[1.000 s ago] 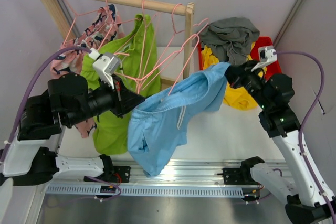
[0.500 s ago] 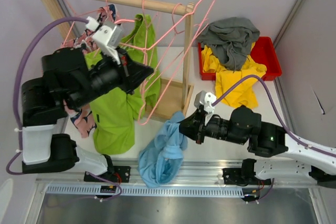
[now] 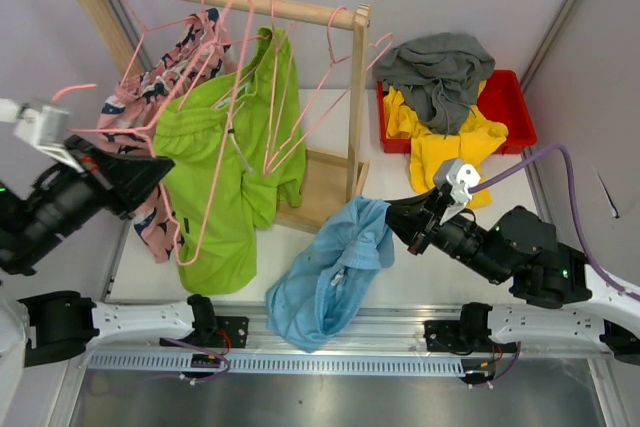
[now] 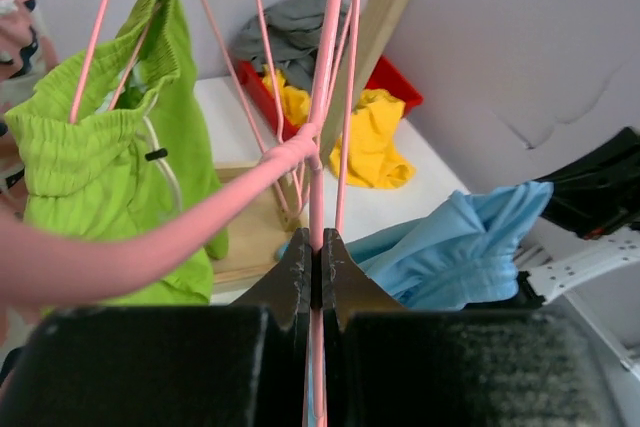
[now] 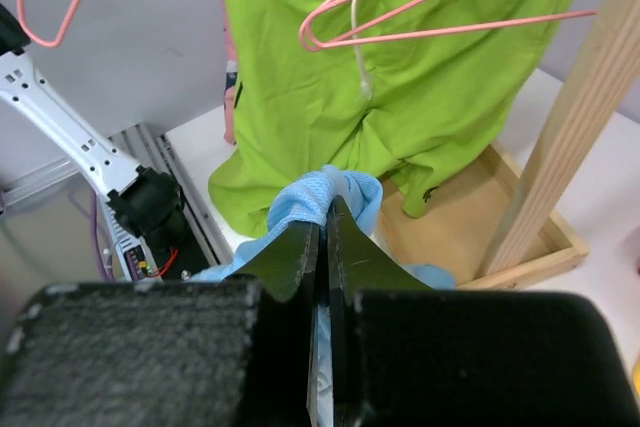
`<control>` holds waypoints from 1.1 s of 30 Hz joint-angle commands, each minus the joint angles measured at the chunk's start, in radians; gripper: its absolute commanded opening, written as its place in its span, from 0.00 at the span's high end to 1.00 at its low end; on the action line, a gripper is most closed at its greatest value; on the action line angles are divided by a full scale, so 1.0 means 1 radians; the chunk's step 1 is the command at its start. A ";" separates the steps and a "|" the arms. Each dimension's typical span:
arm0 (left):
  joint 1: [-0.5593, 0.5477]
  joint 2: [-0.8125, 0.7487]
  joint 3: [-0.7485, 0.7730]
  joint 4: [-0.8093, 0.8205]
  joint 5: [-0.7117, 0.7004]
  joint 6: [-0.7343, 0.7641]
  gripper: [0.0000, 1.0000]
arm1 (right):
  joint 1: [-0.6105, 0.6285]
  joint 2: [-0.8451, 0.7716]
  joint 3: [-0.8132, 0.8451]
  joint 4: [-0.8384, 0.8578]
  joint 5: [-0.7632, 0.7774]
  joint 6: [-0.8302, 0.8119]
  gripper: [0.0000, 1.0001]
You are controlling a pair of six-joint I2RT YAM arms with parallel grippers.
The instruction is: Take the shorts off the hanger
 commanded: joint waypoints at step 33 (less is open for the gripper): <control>0.361 0.683 0.284 0.307 0.133 0.224 1.00 | -0.001 -0.110 0.001 -0.008 0.078 -0.018 1.00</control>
